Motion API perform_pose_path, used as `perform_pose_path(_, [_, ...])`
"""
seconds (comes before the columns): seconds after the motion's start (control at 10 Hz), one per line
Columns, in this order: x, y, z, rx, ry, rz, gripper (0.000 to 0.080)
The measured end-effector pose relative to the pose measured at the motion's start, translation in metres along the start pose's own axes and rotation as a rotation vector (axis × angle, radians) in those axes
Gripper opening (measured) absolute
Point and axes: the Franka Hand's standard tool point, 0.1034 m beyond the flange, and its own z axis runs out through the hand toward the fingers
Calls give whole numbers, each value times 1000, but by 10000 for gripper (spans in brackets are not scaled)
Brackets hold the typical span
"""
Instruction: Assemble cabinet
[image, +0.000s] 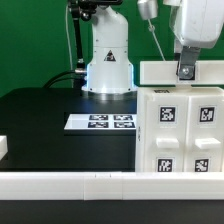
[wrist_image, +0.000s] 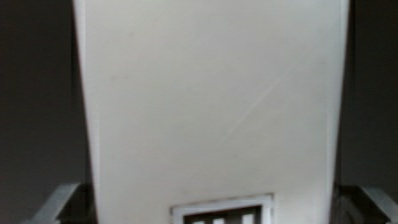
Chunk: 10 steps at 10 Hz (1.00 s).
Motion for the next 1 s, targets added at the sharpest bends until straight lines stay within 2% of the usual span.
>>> perform_pose_path(0.3, [-1, 0, 0, 1, 2, 61, 558])
perform_pose_path(0.5, [-5, 1, 0, 3, 5, 257, 558])
perform_pose_path(0.6, [-3, 1, 0, 8, 11, 454, 558])
perform_pose_path(0.7, [-2, 0, 0, 25, 20, 628, 560])
perform_pose_path(0.8, [-1, 0, 0, 59, 25, 781, 560])
perform_pose_path(1.0, [0, 1, 0, 57, 23, 885, 560])
